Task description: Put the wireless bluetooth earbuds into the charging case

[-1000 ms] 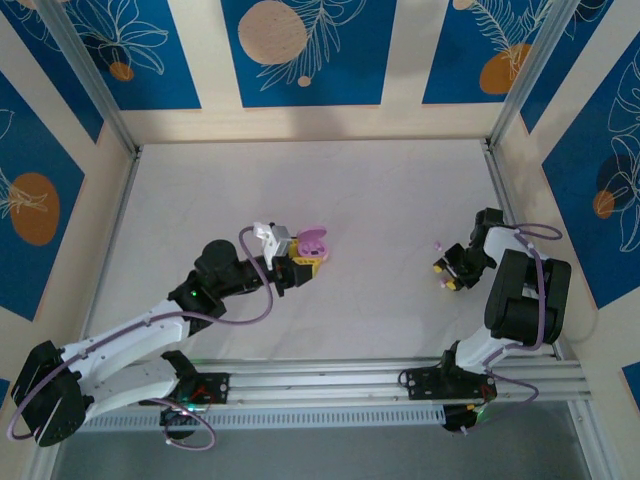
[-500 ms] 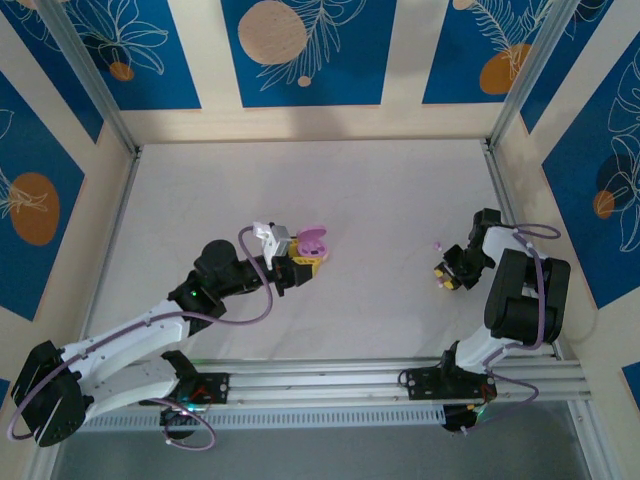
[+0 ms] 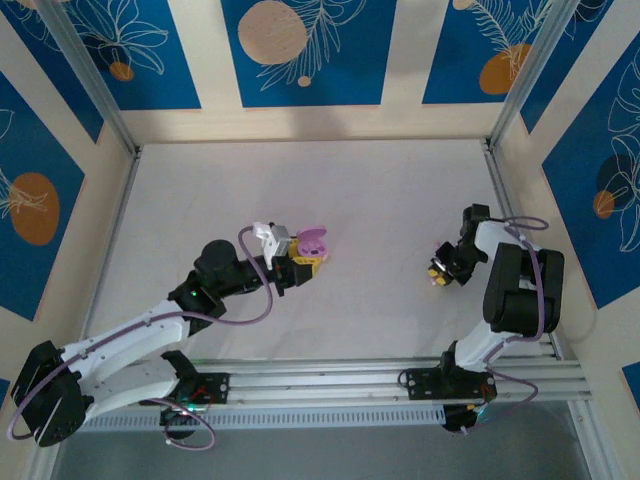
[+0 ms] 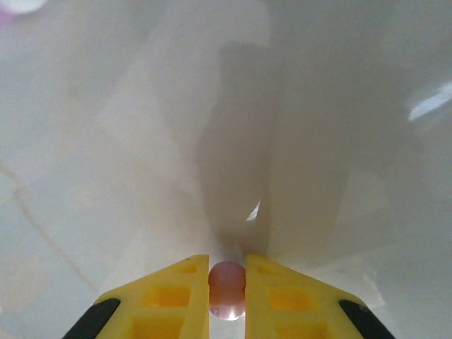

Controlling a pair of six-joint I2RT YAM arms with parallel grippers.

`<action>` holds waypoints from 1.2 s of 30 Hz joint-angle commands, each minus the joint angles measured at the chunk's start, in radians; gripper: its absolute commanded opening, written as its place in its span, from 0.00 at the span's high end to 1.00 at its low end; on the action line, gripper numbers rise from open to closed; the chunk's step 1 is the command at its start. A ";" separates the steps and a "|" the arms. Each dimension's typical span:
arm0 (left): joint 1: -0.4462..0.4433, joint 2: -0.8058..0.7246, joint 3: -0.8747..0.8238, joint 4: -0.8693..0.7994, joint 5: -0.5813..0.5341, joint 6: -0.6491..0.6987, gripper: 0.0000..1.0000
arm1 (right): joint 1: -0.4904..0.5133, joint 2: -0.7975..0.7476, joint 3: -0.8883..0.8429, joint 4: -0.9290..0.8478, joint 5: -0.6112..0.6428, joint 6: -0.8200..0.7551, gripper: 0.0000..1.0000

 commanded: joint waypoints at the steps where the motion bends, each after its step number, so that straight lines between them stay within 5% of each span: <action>1: -0.004 -0.016 0.004 0.019 -0.010 -0.009 0.77 | 0.087 0.031 0.068 -0.028 -0.070 -0.070 0.85; 13: -0.003 -0.095 -0.008 -0.044 -0.073 0.011 0.76 | 0.462 0.261 0.331 -0.194 0.145 -0.205 0.83; 36: -0.003 -0.090 -0.011 -0.044 -0.073 0.010 0.76 | 0.537 0.300 0.407 -0.256 0.209 -0.247 0.75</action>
